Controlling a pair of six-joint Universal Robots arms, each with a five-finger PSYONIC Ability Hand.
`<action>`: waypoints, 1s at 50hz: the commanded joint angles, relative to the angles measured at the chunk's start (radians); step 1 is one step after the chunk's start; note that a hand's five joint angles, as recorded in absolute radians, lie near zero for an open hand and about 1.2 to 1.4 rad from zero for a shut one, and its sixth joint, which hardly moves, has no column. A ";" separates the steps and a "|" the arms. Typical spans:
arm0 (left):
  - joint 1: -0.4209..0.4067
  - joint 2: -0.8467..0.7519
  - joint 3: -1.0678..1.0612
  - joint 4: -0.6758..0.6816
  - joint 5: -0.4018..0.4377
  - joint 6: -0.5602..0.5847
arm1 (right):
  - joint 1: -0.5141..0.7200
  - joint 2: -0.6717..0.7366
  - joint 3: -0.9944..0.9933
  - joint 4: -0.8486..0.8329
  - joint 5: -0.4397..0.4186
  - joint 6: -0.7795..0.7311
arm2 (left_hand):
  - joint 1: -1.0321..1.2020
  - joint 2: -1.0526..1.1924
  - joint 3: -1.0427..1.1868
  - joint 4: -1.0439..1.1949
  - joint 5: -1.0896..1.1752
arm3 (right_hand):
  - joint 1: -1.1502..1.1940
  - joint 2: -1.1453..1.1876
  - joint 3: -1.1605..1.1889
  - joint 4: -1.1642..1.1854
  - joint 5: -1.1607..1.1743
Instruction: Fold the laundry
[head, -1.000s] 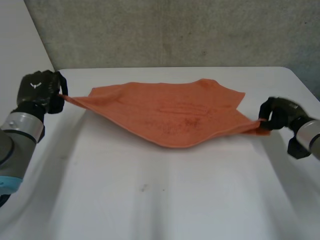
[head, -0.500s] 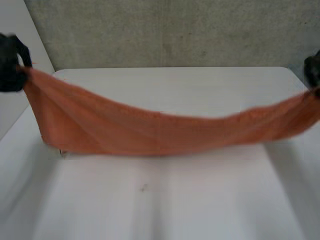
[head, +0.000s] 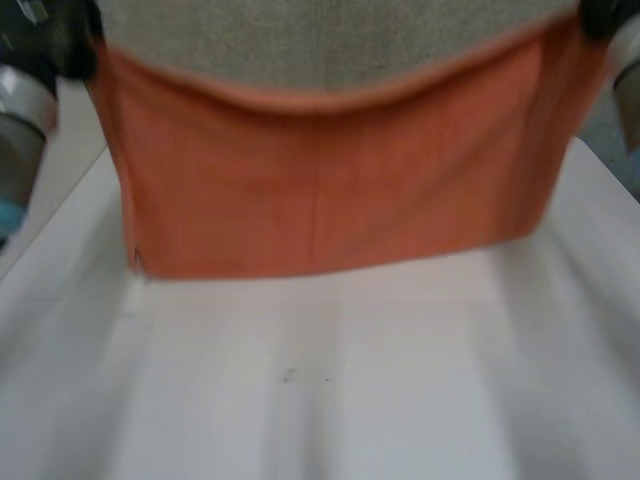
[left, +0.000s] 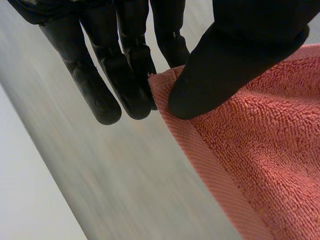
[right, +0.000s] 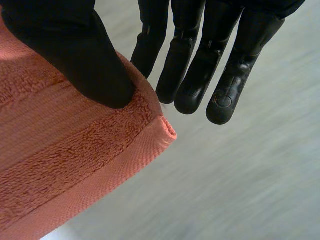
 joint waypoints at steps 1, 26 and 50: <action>-0.013 0.131 0.003 0.296 -0.108 -0.089 | 0.010 -0.186 0.112 -0.227 0.013 0.111 | 0.212 0.178 0.179 0.178 0.189 | 0.413 0.216 0.210 0.206 0.236; -0.010 -0.118 -0.533 0.330 -0.031 -0.208 | -0.073 -0.073 0.734 -0.219 -0.209 0.110 | 0.212 0.178 0.179 0.178 0.189 | 0.413 0.216 0.210 0.206 0.236; 0.140 0.499 -0.772 -0.371 0.012 -0.081 | -0.277 -0.467 0.792 0.560 -0.229 -0.260 | 0.212 0.178 0.179 0.178 0.189 | 0.413 0.216 0.210 0.206 0.236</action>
